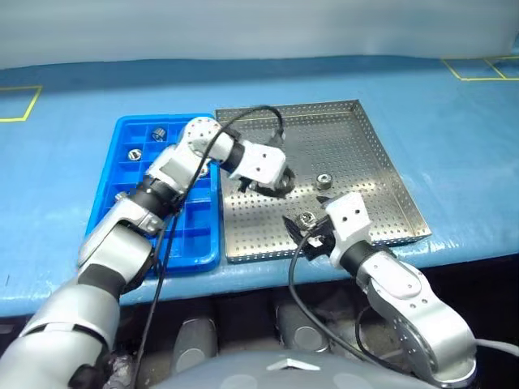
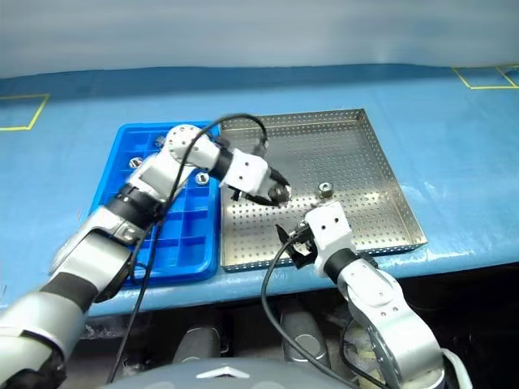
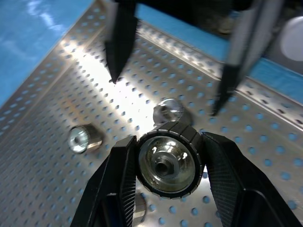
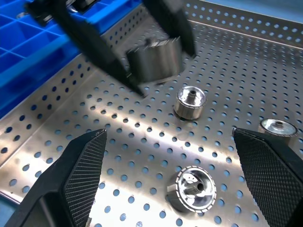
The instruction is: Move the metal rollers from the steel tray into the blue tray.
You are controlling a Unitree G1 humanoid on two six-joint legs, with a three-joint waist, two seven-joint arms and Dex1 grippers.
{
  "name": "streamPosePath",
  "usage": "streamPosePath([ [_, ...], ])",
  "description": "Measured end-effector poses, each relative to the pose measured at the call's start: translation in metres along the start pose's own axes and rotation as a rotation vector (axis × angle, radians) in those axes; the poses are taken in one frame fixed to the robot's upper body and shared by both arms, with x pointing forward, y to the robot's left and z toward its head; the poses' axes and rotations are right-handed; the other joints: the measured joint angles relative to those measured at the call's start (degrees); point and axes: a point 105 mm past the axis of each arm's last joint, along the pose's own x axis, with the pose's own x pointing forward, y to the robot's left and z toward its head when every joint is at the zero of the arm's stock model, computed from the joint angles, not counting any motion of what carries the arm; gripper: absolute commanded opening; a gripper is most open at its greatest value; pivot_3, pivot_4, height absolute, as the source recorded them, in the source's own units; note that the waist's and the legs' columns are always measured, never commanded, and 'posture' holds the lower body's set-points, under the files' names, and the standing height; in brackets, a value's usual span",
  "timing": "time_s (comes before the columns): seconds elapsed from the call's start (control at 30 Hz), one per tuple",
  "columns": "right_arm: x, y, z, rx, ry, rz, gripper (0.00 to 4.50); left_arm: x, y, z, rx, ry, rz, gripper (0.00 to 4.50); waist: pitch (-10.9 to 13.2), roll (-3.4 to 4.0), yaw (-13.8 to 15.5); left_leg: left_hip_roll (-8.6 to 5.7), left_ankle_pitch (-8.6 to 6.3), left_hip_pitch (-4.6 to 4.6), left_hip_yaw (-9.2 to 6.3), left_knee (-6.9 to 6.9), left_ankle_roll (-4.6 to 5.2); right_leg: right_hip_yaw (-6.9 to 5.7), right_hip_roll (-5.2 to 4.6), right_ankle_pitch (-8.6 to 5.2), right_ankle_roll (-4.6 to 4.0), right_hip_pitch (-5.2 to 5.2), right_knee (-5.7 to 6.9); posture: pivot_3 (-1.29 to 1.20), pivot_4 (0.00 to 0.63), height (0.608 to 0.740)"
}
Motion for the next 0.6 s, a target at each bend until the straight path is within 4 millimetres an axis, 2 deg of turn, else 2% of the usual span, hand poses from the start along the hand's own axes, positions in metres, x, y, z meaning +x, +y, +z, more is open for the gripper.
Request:
streamPosePath([
  [0.17,0.008,0.003,0.002,-0.03,0.007,0.068,4.5,-0.042,0.018,-0.019,-0.185,0.085,0.428,1.87,0.0,0.03,2.7,0.0,0.0,0.0,-0.02,-0.03,-0.01,-0.05,-0.02,0.01,0.0,-0.01,0.04,0.03,0.15,0.74],
  [0.3,0.016,0.009,0.008,-0.054,-0.003,0.138,4.5,-0.091,0.019,-0.031,-0.333,0.182,0.749,1.87,0.0,0.03,5.4,-0.01,0.0,0.02,-0.08,-0.04,-0.01,-0.17,-0.03,0.0,-0.02,0.04,-0.01,0.09,0.15,0.74],
  [0.33,0.02,0.012,0.009,-0.063,0.001,0.166,4.5,-0.105,0.012,-0.037,-0.378,0.222,0.83,1.87,0.0,0.03,5.8,-0.02,0.01,0.03,-0.08,-0.06,-0.02,-0.18,-0.06,0.0,-0.03,0.05,-0.03,0.11,0.15,0.74],
  [0.43,0.026,0.021,0.009,-0.091,0.007,0.242,4.5,-0.131,-0.015,-0.056,-0.525,0.331,0.982,1.87,0.0,0.0,7.8,-0.07,0.02,0.0,-0.17,-0.05,-0.04,-0.32,-0.12,0.0,-0.04,0.09,-0.08,0.15,0.15,0.74],
  [0.6,0.033,0.042,0.021,-0.143,-0.052,0.387,4.5,-0.151,-0.06,-0.069,-0.695,0.43,1.121,1.87,0.0,-0.03,9.9,-0.1,0.04,0.03,-0.23,-0.04,-0.08,-0.44,-0.2,0.0,-0.05,0.18,-0.13,0.21,0.15,0.74],
])
